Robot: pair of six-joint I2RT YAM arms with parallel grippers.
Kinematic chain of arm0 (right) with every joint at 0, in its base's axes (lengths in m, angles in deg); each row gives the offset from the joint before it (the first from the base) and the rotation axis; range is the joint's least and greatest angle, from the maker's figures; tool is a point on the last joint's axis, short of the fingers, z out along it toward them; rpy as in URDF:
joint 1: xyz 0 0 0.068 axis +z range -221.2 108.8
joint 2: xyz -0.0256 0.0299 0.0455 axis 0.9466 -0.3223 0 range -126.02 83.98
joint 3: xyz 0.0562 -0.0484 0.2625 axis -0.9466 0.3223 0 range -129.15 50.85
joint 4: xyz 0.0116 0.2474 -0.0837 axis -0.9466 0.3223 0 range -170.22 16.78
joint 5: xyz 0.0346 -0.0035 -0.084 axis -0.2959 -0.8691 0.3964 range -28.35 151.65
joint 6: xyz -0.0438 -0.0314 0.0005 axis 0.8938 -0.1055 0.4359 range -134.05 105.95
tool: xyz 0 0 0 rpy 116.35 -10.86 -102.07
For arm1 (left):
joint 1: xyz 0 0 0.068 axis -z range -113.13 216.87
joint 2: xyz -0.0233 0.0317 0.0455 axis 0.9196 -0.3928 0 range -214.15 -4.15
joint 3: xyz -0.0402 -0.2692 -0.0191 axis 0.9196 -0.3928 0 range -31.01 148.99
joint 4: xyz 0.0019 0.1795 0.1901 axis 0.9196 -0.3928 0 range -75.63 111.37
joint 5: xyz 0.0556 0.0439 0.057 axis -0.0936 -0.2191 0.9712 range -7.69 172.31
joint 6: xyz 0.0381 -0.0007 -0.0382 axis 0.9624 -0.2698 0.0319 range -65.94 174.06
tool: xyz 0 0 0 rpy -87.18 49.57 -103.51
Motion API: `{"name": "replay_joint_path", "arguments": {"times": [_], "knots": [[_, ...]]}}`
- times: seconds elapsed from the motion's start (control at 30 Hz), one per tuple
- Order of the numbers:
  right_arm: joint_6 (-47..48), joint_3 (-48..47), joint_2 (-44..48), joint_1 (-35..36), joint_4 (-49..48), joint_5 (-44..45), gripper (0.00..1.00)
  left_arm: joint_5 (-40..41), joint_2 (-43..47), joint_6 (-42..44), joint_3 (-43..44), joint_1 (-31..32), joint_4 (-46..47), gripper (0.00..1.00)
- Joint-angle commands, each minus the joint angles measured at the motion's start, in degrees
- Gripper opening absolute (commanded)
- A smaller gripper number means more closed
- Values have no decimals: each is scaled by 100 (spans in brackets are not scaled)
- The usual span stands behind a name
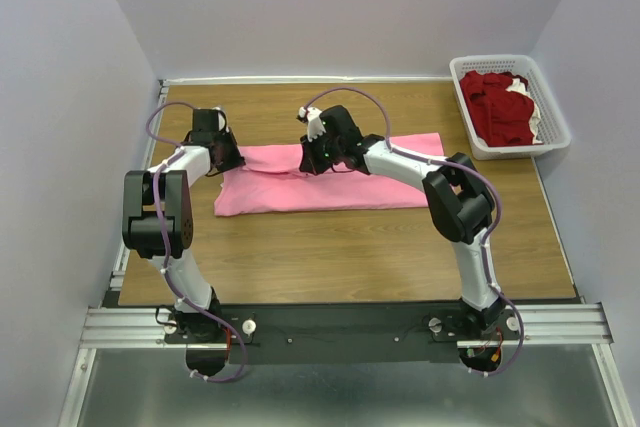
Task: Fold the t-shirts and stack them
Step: Fold the tshirt
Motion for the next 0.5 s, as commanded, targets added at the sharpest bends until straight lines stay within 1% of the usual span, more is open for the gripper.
{"name": "replay_joint_path", "arguments": {"times": [0.0, 0.03, 0.1, 0.23, 0.3, 0.33, 0.37, 0.43, 0.47], "knots": [[13, 96, -145, 62, 156, -318, 10, 348, 114, 150, -151, -48, -171, 0], [13, 105, -162, 62, 165, -345, 16, 383, 131, 159, -160, -48, -171, 0], [5, 113, -154, 62, 182, -380, 18, 471, 140, 168, -169, -48, -189, 1], [5, 157, -75, 62, 200, -555, 24, 612, 236, 194, -125, -48, -233, 12], [-22, 184, -31, 62, 218, -626, 25, 621, 271, 203, -108, -39, -259, 15], [-22, 210, 4, 62, 226, -696, 25, 621, 289, 194, -90, -48, -268, 20], [4, 219, 31, 62, 235, -740, 27, 630, 333, 203, -90, -48, -259, 27], [-4, 228, 57, 62, 262, -837, 30, 665, 368, 203, -90, -39, -277, 36], [-4, 219, 75, 62, 297, -855, 32, 682, 394, 220, -90, -39, -303, 45]]}}
